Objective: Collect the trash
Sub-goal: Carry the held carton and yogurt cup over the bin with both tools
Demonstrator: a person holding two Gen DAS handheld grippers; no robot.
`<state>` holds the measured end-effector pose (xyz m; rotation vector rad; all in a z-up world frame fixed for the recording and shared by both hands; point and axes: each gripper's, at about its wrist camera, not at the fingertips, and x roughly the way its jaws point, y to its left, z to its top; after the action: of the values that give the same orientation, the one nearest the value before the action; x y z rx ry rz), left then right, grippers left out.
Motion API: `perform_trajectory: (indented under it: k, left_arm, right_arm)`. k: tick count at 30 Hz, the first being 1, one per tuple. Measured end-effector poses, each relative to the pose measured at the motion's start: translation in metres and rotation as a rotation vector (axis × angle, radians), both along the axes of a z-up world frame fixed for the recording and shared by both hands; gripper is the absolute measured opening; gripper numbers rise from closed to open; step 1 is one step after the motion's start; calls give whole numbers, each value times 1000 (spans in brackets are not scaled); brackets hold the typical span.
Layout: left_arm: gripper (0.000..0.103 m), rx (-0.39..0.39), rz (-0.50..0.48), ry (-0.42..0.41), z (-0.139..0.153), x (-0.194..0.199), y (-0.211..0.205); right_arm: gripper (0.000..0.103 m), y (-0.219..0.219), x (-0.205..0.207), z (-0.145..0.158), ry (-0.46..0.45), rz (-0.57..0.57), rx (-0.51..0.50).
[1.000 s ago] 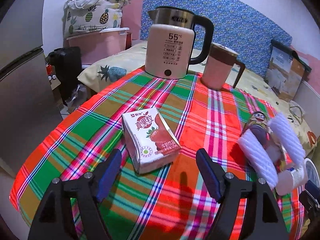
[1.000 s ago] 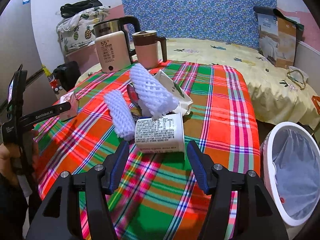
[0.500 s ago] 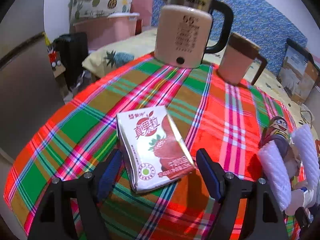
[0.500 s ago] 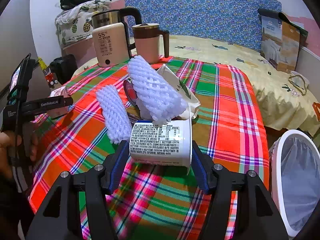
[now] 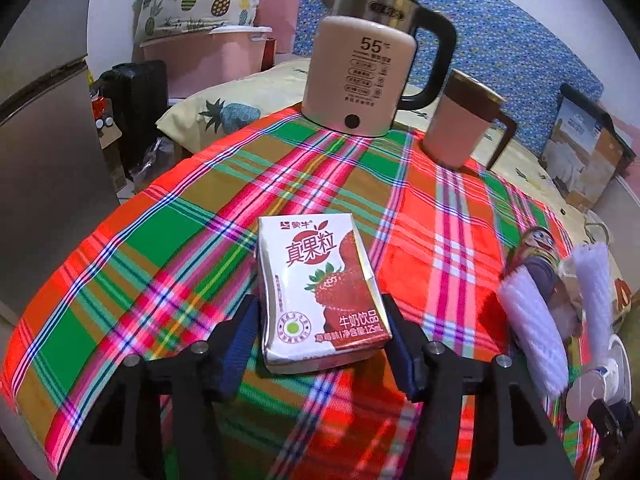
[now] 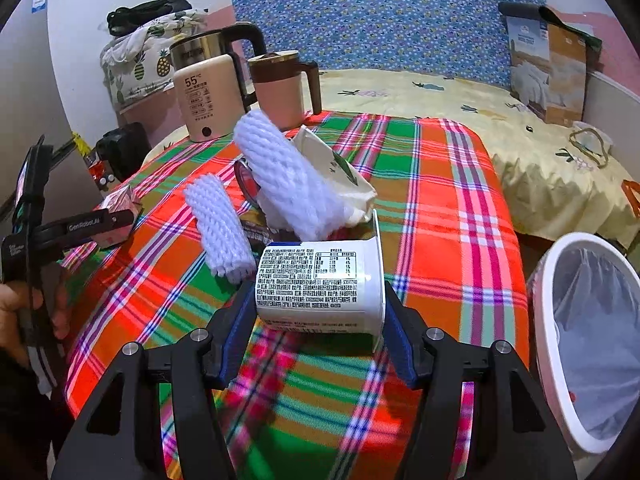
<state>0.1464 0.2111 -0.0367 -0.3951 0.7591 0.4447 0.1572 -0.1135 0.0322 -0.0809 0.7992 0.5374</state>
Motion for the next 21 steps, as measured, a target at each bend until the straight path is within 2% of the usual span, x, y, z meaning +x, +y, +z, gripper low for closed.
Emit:
perform_trajectory:
  k: [21]
  left_arm:
    - [59, 92, -168, -27, 19, -47, -87]
  right_arm:
    - [60, -36, -24, 11, -11, -45, 53]
